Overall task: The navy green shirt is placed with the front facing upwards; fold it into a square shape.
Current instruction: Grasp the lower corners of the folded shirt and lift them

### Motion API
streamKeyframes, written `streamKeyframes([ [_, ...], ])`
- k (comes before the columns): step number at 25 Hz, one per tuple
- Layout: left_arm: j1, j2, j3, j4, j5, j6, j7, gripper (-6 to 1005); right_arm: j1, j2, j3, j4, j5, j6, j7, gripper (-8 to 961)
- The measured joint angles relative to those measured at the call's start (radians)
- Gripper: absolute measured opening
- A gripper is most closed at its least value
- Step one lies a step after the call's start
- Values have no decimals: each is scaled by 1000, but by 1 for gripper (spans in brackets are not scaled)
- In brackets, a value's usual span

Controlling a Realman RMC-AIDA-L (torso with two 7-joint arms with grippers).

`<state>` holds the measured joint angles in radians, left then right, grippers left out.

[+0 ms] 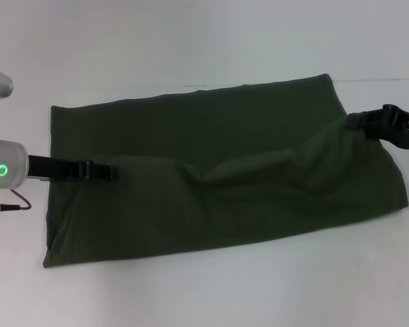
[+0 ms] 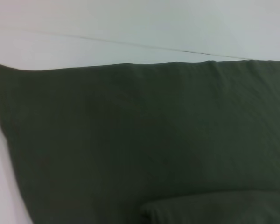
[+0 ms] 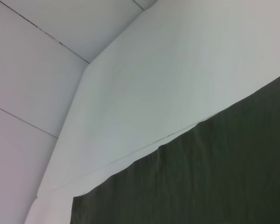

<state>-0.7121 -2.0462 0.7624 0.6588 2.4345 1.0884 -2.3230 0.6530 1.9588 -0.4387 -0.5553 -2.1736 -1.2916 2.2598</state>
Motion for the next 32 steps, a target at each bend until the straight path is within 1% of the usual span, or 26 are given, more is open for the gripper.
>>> streamKeyframes([
  [10,-12,-1,0,-16,0,-14,-3,706,0,0,3,0,0,1,0,50],
  [13,-12,-2,2,-17,0,-15,9,667,1,0,3,0,0,1,0,50],
  [16,-13,-8,20,-18,0,-25,20,628,2,0,3,0,0,2,0,50],
  [19,-13,-14,36,-18,-2,-47,26,542,4,0,3,0,0,3,0,50],
  [24,-13,-15,32,-13,-7,-55,31,399,6,-1,2,0,0,5,1,49],
  [29,-12,-15,29,-9,-8,-58,35,169,7,-2,0,0,0,11,1,49],
  [32,-12,-15,29,-9,-10,-58,46,113,7,-2,1,0,0,12,1,49],
])
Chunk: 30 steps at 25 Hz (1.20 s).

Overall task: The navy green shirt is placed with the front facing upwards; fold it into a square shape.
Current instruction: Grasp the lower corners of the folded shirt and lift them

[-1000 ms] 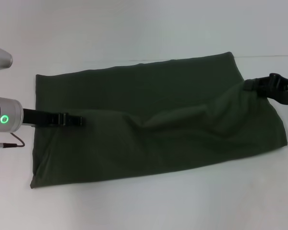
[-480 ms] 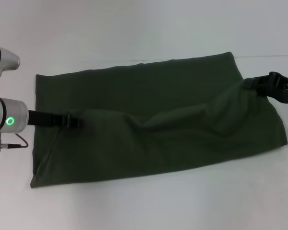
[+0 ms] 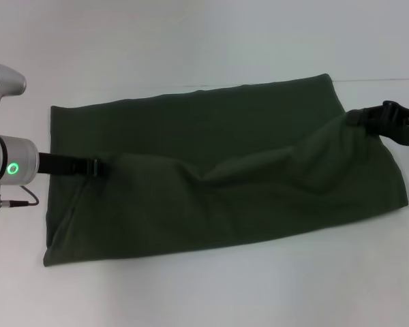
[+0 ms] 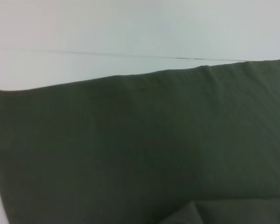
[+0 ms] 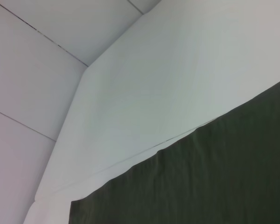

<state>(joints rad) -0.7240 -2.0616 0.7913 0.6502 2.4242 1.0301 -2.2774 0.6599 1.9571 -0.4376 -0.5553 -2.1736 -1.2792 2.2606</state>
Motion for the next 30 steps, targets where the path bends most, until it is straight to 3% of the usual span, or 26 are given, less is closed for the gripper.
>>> streamKeyframes([
  [16,62,-12,-22,30,-160,9,151,34,0,4,-1,0,0,18,-4,49],
  [24,101,-5,-192,28,-256,119,245,35,-10,8,6,1,0,30,-6,50],
  [30,128,-3,-265,31,-278,151,262,35,-12,11,12,2,7,51,-9,49],
])
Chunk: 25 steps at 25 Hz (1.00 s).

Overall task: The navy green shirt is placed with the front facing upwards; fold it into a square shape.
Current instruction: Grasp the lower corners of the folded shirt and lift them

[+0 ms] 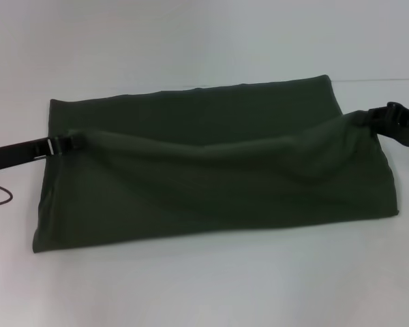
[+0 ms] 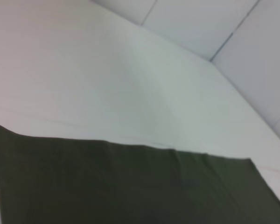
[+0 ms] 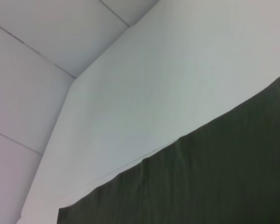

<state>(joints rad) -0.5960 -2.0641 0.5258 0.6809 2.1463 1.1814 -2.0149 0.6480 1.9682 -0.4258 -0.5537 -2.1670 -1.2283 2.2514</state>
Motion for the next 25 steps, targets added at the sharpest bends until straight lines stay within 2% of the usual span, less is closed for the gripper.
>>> streamKeyframes([
  [15,34,-7,-50,-5,-120,49,71,36,-17,16,2,0,87,3,-53,50],
  [20,50,-7,-59,-4,-161,95,84,33,-42,7,3,0,117,-56,-73,50],
  [25,57,-5,-110,-8,-164,174,85,32,-62,1,6,1,117,-114,-80,49],
])
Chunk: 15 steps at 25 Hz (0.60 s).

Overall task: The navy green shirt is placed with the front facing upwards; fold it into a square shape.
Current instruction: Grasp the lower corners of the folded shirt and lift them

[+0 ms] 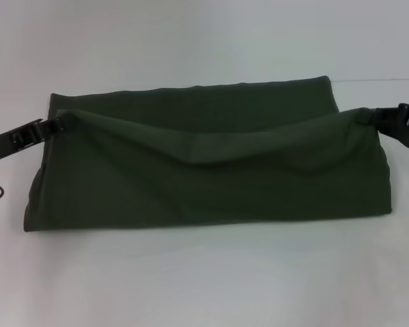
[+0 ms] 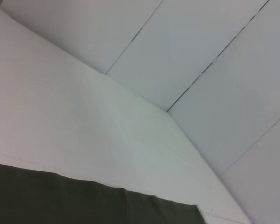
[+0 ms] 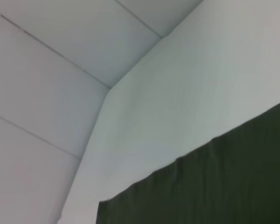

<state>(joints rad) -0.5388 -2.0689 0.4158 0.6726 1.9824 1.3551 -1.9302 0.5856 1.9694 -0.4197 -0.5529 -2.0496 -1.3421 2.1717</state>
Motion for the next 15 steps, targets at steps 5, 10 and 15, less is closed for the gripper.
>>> streamKeyframes([
  [5,22,4,-70,-1,-1,89,-3,32,-31,-8,0,1,1,-92,-17,49],
  [10,62,5,-119,1,-1,149,-6,31,-56,-13,3,1,5,-159,-30,50],
  [15,93,4,-146,4,2,205,-1,31,-84,-15,5,1,21,-232,-43,49],
])
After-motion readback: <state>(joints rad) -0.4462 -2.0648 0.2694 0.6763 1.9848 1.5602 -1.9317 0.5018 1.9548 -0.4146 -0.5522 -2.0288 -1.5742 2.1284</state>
